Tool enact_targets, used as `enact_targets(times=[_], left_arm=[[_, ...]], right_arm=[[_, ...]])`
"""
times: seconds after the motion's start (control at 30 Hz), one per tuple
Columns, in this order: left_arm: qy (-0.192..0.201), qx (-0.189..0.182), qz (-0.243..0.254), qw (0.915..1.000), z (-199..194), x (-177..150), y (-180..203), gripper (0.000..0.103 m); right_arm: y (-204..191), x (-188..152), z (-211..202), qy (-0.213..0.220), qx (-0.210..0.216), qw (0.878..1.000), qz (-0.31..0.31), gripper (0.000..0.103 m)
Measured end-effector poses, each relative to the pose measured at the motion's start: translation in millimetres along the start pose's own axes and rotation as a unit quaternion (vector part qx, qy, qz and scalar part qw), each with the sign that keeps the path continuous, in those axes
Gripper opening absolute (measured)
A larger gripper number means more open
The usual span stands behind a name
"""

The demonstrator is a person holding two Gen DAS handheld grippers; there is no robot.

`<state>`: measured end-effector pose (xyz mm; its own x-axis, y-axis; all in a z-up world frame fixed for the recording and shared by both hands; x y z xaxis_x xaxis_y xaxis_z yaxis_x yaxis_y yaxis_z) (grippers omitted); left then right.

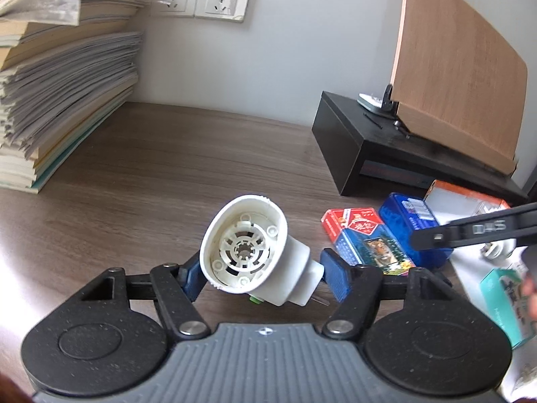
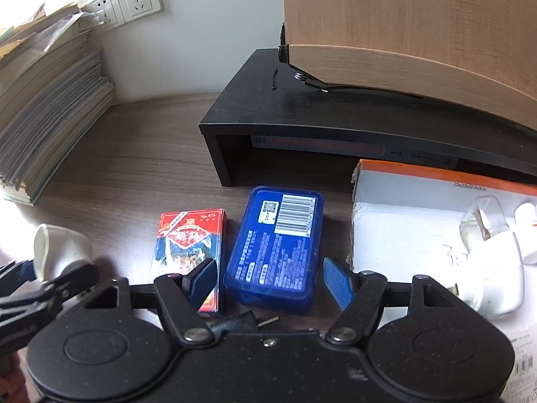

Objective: Organize rigid objects
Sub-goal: 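Grasp the blue barcode tin box with the right tool, then carry the white adapter in the left tool and blue box in the right tool over the tray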

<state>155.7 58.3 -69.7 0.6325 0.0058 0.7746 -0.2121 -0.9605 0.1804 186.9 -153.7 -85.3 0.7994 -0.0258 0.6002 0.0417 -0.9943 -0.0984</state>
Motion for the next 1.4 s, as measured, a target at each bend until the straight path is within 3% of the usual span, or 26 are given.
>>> enact_targets(times=[0.17, 0.3, 0.47, 0.83, 1.07, 1.4], left_arm=[[0.014, -0.013, -0.022, 0.9996, -16, 1, 4, 0.071], [0.018, -0.017, -0.02, 0.9995, -26, -1, 11, 0.071], [0.02, -0.021, -0.023, 0.9993, -32, -1, 21, 0.071], [0.035, -0.04, -0.008, 0.9986, -58, 4, 68, 0.071], [0.031, -0.064, 0.004, 0.9975, -77, 0, 121, 0.071], [0.019, -0.103, 0.034, 0.9939, -87, -15, 215, 0.071]], right_arm=[[3, 10, 20, -0.007, -0.005, 1.0, 0.024, 0.083], [7, 18, 30, -0.009, -0.018, 0.999, 0.035, 0.077], [3, 12, 33, -0.008, -0.042, 0.999, 0.004, 0.074], [10, 1, -57, 0.074, -0.025, 0.997, -0.012, 0.074], [51, -28, -123, 0.092, -0.035, 0.995, 0.008, 0.074], [135, -77, -202, 0.113, -0.081, 0.989, 0.05, 0.074]])
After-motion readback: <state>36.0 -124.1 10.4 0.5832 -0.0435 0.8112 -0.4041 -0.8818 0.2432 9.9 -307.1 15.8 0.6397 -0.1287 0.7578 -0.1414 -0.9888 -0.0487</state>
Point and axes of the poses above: each gripper's, at about its wrist camera, not at the fingertips, and z roughly the way its jaws point, y to its right, x to its top, the point moved 4 cm from there along z, roughly the way its jaws point
